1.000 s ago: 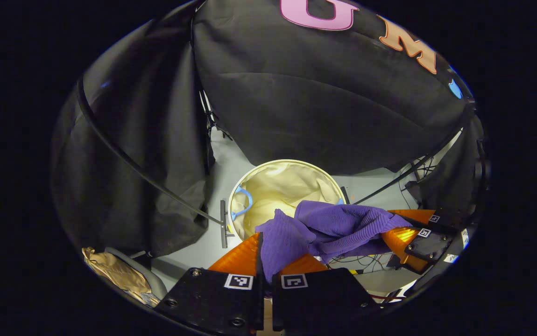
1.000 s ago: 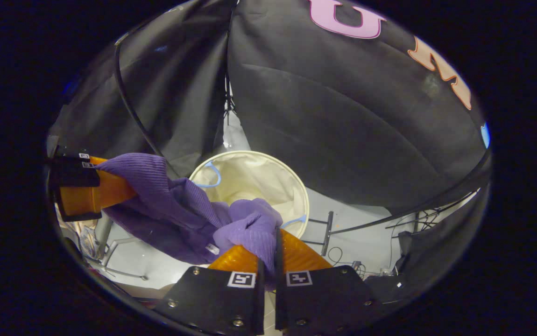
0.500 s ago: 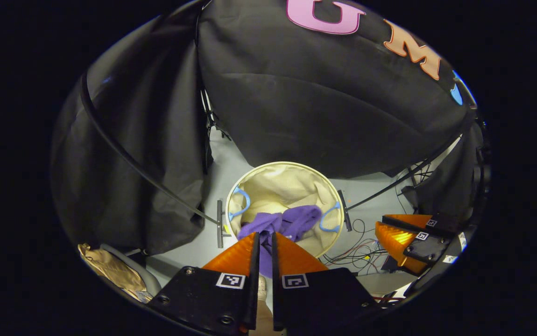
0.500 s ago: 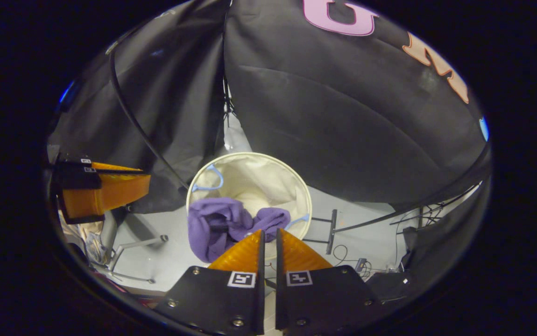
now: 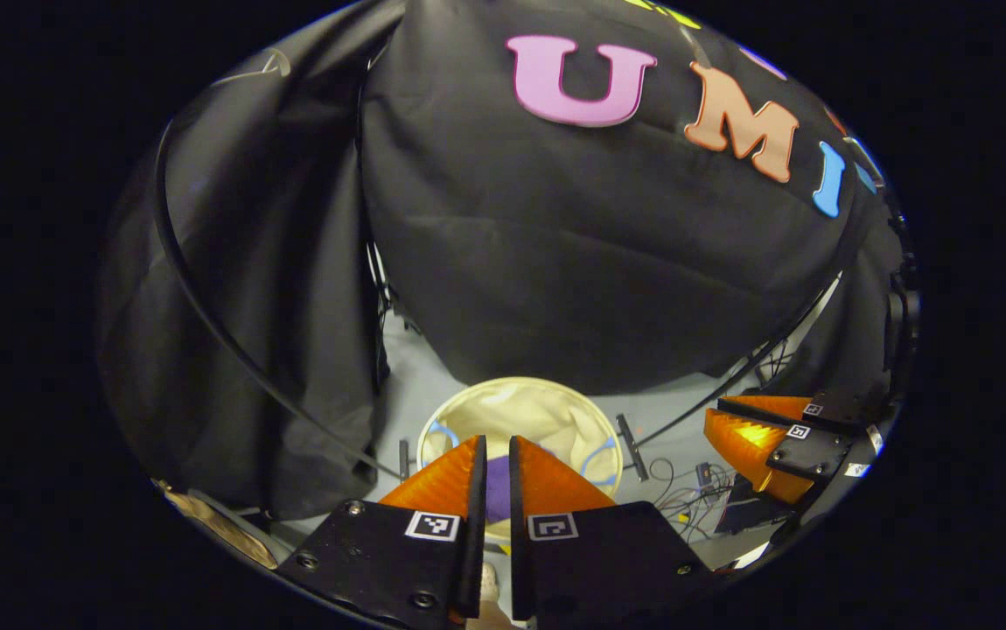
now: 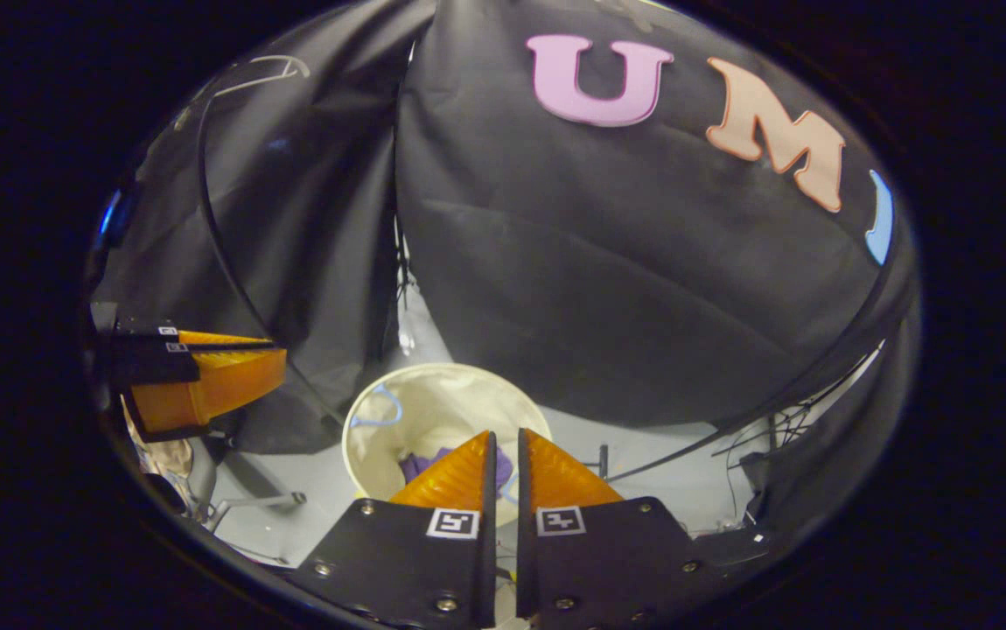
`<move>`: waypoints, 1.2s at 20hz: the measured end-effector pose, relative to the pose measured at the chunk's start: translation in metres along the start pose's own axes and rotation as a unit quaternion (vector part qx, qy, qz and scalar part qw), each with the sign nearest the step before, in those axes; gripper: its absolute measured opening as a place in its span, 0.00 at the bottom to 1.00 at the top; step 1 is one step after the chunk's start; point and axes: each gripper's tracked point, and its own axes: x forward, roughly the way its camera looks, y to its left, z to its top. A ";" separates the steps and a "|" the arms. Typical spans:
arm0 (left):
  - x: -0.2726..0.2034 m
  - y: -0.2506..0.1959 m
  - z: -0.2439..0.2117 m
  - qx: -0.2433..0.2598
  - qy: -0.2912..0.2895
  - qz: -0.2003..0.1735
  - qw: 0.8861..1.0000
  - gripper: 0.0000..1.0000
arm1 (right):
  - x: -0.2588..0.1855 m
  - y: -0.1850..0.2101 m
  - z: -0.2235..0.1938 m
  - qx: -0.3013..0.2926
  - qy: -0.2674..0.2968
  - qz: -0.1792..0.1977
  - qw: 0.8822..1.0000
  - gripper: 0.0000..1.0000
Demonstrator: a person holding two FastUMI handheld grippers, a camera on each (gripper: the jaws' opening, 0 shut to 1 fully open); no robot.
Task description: Grasp the clothes on the hanger with both hands and then place them into the laundry hamper below.
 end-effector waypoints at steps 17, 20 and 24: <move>-0.120 -0.045 0.194 0.042 -0.298 -0.034 0.953 0.06 | -0.178 -0.055 0.210 0.043 -0.293 -0.077 0.952 0.09; -0.145 -0.057 0.220 0.042 -0.327 -0.040 0.943 0.06 | -0.213 -0.058 0.232 0.052 -0.326 -0.082 0.940 0.11; -0.171 -0.064 0.235 0.036 -0.347 -0.049 0.936 0.18 | -0.245 -0.058 0.247 0.046 -0.354 -0.090 0.930 0.21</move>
